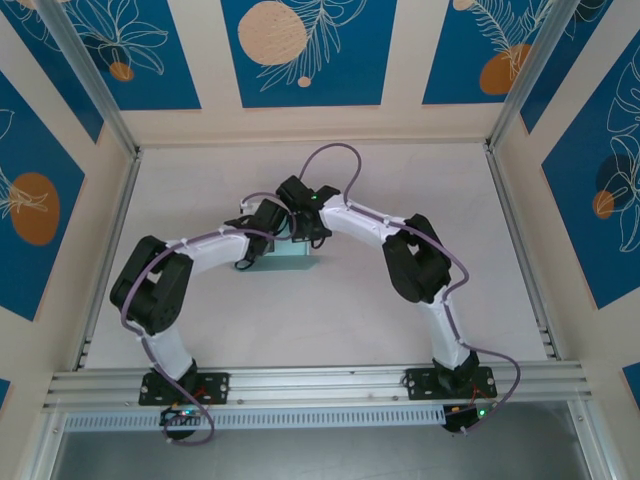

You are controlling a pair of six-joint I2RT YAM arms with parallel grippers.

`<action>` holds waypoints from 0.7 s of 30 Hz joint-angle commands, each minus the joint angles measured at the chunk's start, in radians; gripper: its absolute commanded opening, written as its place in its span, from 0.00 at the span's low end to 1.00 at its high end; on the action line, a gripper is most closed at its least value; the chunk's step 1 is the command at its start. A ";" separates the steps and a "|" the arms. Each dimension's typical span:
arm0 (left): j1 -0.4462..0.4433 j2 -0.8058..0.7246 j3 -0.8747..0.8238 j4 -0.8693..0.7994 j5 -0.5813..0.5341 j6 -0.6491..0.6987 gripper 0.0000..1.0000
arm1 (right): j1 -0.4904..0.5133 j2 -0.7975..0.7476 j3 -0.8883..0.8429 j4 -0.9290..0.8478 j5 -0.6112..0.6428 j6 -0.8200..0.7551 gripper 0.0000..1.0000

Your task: Fold the paper box

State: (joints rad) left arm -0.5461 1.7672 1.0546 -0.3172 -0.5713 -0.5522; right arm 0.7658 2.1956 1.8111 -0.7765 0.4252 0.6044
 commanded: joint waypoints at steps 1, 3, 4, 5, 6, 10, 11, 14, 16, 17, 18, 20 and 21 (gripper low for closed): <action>0.031 0.043 0.014 -0.082 -0.118 -0.021 0.10 | 0.003 0.115 0.068 -0.301 0.013 -0.070 0.10; 0.031 0.047 0.017 -0.085 -0.122 -0.023 0.10 | 0.004 0.159 0.126 -0.364 0.048 -0.078 0.14; 0.031 0.049 0.018 -0.086 -0.124 -0.024 0.10 | 0.005 0.179 0.150 -0.390 0.062 -0.084 0.16; 0.031 0.050 0.018 -0.084 -0.126 -0.027 0.10 | 0.004 0.198 0.171 -0.417 0.071 -0.089 0.17; 0.031 0.052 0.019 -0.083 -0.124 -0.028 0.10 | 0.004 0.214 0.187 -0.434 0.082 -0.092 0.18; 0.032 0.064 0.026 -0.086 -0.128 -0.029 0.09 | 0.005 0.284 0.251 -0.534 0.125 -0.105 0.21; 0.034 0.066 0.028 -0.088 -0.127 -0.029 0.09 | 0.007 0.297 0.261 -0.561 0.152 -0.102 0.21; 0.036 0.069 0.027 -0.085 -0.124 -0.031 0.09 | 0.009 0.315 0.281 -0.616 0.220 -0.088 0.21; 0.037 0.069 0.025 -0.074 -0.113 -0.034 0.09 | 0.009 0.317 0.287 -0.623 0.233 -0.092 0.21; 0.039 0.069 0.024 -0.064 -0.101 -0.034 0.09 | 0.010 0.317 0.291 -0.619 0.230 -0.097 0.21; 0.039 0.066 0.021 -0.052 -0.082 -0.035 0.09 | 0.010 0.317 0.293 -0.611 0.221 -0.106 0.21; 0.040 0.059 0.012 -0.023 -0.037 -0.038 0.10 | 0.010 0.318 0.297 -0.597 0.204 -0.118 0.21; 0.041 0.056 0.010 -0.015 -0.017 -0.037 0.11 | 0.010 0.319 0.299 -0.594 0.202 -0.122 0.21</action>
State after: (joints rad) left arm -0.5438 1.8050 1.0687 -0.3305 -0.5457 -0.5743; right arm 0.7616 2.4317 2.1540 -1.0889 0.4721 0.5175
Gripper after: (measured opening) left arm 0.108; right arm 0.207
